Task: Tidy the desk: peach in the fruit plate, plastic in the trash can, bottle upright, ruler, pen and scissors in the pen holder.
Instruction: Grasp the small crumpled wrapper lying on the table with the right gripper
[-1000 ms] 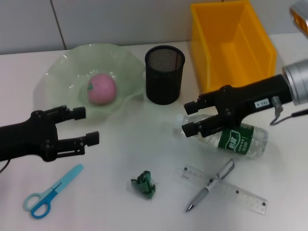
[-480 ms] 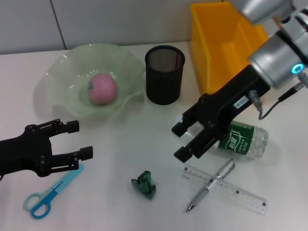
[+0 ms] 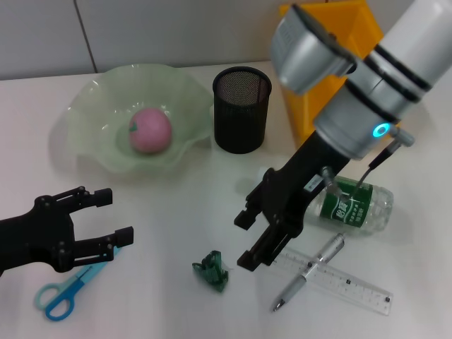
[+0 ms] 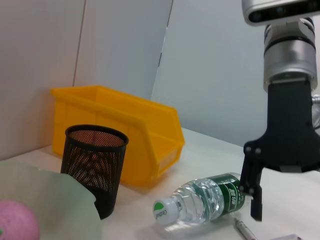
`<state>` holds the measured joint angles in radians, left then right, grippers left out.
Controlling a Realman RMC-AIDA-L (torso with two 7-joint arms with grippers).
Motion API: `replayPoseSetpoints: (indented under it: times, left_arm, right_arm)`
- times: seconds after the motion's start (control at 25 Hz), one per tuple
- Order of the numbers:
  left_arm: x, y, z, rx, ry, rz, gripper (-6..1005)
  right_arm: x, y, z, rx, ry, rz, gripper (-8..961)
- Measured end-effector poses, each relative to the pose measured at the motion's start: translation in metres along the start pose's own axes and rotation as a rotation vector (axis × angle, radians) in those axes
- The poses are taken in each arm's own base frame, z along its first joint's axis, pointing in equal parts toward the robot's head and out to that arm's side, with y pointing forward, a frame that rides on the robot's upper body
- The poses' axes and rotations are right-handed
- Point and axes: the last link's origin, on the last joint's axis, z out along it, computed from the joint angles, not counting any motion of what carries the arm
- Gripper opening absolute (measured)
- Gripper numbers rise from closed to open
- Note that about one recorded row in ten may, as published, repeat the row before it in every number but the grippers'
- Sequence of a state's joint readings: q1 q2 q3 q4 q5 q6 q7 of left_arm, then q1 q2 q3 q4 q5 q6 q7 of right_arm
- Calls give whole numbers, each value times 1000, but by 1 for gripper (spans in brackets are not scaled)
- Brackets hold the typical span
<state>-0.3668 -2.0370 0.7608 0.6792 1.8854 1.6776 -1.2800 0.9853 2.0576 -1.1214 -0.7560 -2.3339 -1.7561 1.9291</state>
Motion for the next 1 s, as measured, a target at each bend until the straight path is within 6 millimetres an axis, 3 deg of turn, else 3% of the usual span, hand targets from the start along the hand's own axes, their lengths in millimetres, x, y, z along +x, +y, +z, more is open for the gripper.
replayPoseSetpoints:
  times: [0.32,1.0]
  left_arm:
    - [-4,2,1,0,4,-6,847]
    - [-13,7,-6,10,-6,-7,847]
  right_arm:
    - [5,-6,27,31,13,3,778]
    - [8,-14,48,54,-46,8,777]
